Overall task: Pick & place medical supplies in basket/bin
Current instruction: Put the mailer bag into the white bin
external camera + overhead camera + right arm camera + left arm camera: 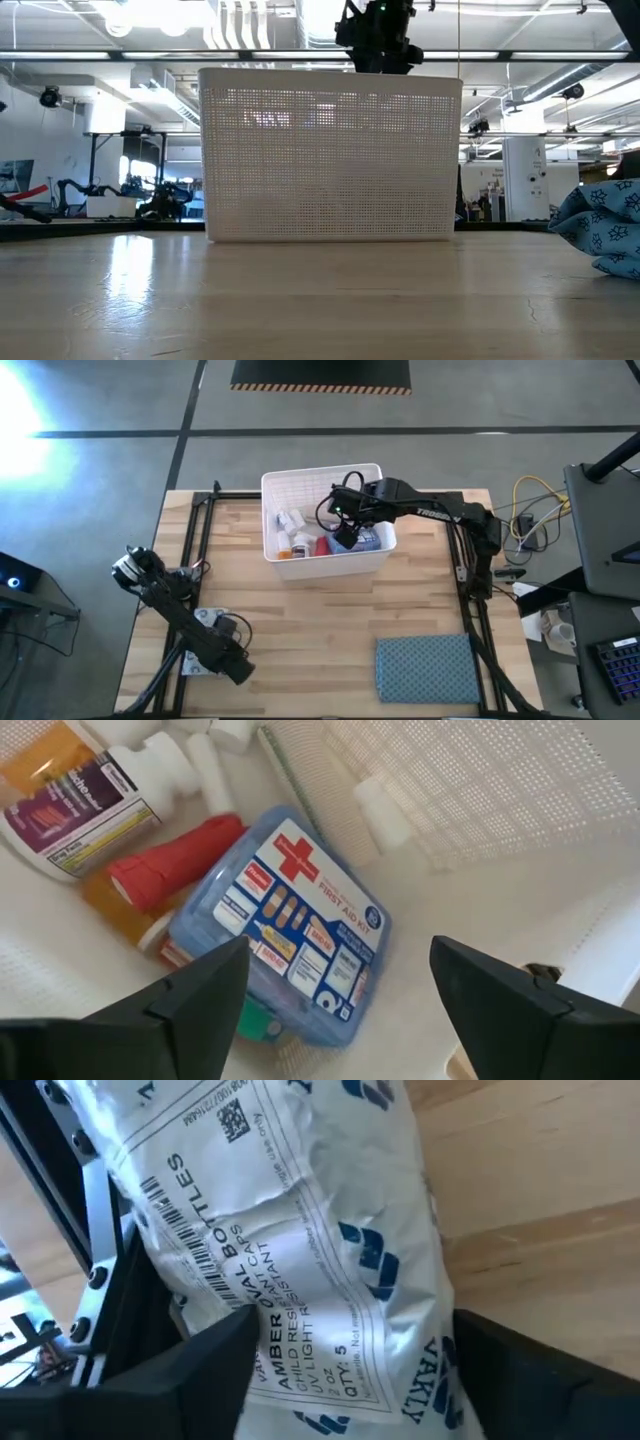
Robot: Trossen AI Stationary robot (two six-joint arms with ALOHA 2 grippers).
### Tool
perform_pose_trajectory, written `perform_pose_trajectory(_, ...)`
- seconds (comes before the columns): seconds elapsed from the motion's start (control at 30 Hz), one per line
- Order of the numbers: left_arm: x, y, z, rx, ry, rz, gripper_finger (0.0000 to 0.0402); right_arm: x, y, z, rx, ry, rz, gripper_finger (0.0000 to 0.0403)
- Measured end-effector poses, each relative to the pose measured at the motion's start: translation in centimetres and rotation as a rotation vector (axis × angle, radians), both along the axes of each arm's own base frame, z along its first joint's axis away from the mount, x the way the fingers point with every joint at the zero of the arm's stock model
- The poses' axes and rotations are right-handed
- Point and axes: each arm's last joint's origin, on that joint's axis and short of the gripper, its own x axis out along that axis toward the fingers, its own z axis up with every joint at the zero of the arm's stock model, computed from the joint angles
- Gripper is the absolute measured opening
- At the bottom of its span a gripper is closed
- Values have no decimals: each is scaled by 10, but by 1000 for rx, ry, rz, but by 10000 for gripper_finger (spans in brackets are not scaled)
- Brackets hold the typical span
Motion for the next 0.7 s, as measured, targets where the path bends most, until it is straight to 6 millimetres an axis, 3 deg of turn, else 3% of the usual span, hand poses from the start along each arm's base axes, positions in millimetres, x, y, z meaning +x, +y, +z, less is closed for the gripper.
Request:
perform_pose_trajectory(0.23, 11, 6, 19, -19, -26, -15, 166, -3, -2, 1, -1, 4, 0, 291)
perform_pose_trajectory(0.37, 24, 9, 39, -30, -91, -64, 81, -16, 1, 20, -15, -38, 10, 282)
perform_pose_trajectory(0.5, 42, 14, 74, 48, -255, -156, 14, -38, 4, 45, -37, -111, 4, 273)
perform_pose_trajectory(0.7, 55, 34, 153, 210, -585, -298, 0, -83, 6, 87, -75, -250, -30, 263)
